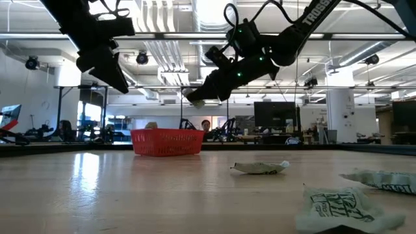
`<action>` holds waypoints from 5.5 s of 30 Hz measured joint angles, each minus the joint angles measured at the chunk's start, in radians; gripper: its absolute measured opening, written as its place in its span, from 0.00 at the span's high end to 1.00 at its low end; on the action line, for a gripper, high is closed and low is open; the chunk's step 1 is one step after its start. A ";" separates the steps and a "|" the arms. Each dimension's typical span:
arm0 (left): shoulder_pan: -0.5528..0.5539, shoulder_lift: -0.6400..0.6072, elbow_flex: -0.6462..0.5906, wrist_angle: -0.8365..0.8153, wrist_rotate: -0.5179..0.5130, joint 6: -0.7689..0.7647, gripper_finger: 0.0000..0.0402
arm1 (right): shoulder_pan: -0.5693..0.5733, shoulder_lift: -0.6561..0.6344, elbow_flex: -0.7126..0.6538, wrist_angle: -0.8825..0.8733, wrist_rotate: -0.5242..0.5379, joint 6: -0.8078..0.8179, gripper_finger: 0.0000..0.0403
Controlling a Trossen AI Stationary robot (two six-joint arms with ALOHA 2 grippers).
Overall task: Pick and place Stevia / Truvia into bins
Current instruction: Put the white stevia packet into the red bin
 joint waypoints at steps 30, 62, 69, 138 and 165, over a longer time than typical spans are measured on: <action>0.000 0.001 -0.002 0.032 0.023 0.002 0.61 | -0.040 0.226 0.253 -0.119 -0.109 0.149 0.89; -0.001 0.322 -0.022 0.875 0.583 0.481 0.61 | 0.046 -0.317 -0.070 -0.719 -0.185 -0.014 0.71; -0.023 0.525 0.000 1.099 0.718 0.480 0.61 | 0.041 -0.555 -0.251 -0.714 -0.177 -0.002 0.75; -0.099 0.862 0.164 1.215 0.637 0.555 0.81 | 0.030 -1.208 -0.615 -0.589 -0.176 0.049 0.84; -0.103 0.678 0.154 0.958 0.107 0.554 0.99 | 0.029 -1.208 -0.615 -0.585 -0.176 0.044 0.85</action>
